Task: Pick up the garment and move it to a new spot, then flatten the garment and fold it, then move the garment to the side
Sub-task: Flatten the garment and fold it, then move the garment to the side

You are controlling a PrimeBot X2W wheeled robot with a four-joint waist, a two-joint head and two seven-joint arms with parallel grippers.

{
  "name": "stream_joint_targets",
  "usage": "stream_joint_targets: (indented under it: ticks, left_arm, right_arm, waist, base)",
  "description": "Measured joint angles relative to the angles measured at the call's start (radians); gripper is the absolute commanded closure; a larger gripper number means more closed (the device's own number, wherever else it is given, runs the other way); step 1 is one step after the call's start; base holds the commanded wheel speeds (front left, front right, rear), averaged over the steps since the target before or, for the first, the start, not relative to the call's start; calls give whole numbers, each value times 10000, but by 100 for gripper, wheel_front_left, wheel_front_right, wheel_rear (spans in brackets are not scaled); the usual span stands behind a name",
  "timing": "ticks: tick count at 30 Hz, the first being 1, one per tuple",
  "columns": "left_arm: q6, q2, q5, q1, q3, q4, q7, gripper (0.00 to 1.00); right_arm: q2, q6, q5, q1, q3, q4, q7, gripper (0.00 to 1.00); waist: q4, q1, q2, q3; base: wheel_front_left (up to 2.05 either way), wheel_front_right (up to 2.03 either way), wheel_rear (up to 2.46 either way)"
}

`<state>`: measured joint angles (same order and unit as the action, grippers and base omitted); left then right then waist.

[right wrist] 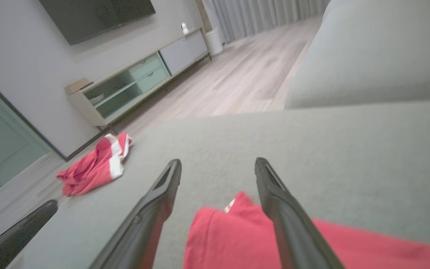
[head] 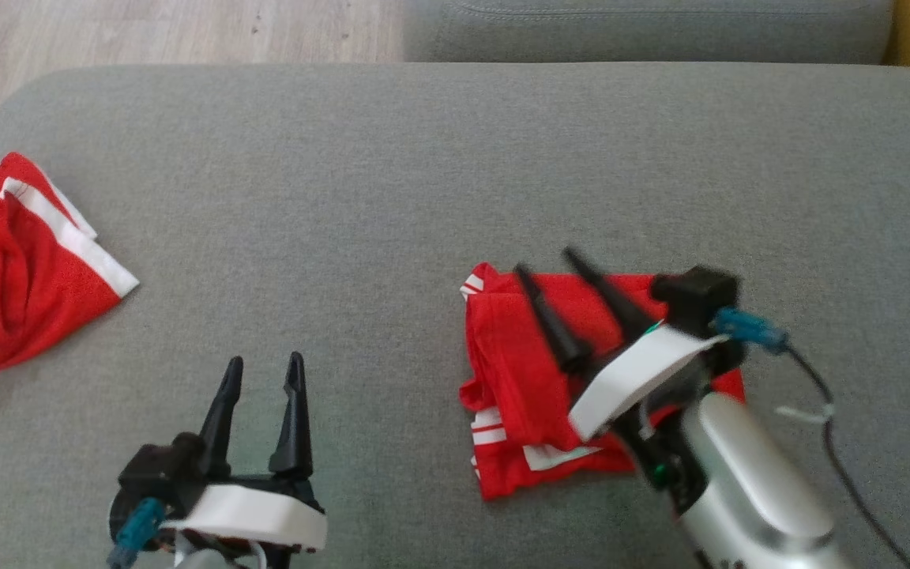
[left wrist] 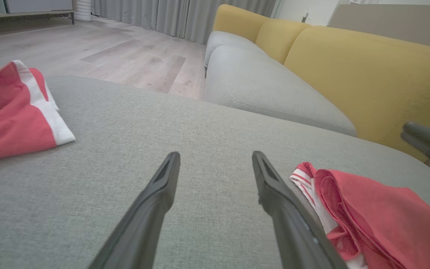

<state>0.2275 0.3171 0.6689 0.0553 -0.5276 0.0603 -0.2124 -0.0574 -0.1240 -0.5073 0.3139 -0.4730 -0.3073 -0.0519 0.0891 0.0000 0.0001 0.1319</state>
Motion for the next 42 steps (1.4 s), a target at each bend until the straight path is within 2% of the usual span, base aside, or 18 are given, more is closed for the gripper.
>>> stream_joint_targets:
  ticks: [9, 15, 21, 27, 42]
  left_arm:
    - [-90, -182, -27, 384, -228, 245, -17, 0]
    - [-90, -443, -119, 435, -217, 533, -194, 0]
    - [-92, -579, -236, 218, -65, 784, -328, 0]
    - [-165, -708, -276, -757, 384, 947, -368, 0]
    - [-265, -744, -539, -1067, 715, 1007, -370, 0]
  right_arm:
    - [-4, 0, 2748, 76, 2217, 33, 1375, 0]
    - [4, -2, 4243, -881, 3181, 420, 1825, 0]
    - [31, -2, 4309, -2100, 3733, 711, 2119, 0]
    - [86, -2, 4194, -3265, 4096, 802, 2326, 0]
    - [102, 0, 3914, -3476, 4117, 798, 2410, 0]
  waist:
    - [-254, 0, 0, -231]
    - [-378, 0, 0, -562]
    - [-427, -1, 0, -910]
    - [-473, -1, 0, -1292]
    - [-419, -1, 0, -1356]
  base:
    - [0, 0, 0]
    - [0, 0, 0]
    - [0, 0, 0]
    - [0, 0, 0]
    - [0, 0, 0]
